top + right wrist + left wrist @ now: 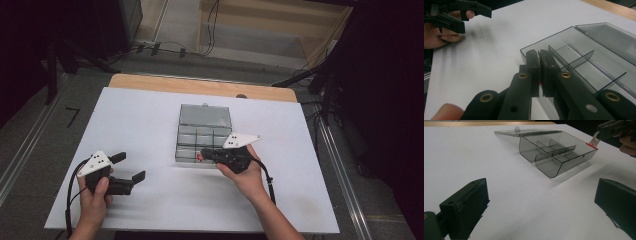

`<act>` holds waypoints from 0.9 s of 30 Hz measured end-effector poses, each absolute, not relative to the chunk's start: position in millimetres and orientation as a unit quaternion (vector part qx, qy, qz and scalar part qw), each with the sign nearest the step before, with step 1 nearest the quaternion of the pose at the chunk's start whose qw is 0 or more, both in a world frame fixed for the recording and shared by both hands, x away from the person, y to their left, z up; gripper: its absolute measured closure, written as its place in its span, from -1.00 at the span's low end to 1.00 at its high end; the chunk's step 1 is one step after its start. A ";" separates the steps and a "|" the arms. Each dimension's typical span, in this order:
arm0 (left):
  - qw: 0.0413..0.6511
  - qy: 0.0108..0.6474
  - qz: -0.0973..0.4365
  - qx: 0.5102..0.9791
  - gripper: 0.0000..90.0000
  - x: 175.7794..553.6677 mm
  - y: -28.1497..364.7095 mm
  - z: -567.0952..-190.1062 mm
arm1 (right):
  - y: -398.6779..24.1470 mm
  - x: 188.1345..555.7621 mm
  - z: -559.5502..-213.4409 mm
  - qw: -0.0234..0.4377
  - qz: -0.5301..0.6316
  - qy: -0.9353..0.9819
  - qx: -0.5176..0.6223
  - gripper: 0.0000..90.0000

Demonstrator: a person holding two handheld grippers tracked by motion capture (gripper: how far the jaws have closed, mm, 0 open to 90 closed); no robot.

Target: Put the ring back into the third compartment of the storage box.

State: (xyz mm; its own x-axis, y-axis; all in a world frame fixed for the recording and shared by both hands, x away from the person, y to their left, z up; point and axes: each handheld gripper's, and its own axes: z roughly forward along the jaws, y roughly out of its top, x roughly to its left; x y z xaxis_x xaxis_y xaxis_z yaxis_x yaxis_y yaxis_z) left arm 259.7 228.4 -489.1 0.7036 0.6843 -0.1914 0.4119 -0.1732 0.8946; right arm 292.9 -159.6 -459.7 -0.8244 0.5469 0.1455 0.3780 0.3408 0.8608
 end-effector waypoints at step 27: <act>0.533 0.360 0.132 0.755 -1.00 259.2 228.1 -488.3 | -174.6 301.7 -462.3 0.103 0.501 0.800 0.315 0.88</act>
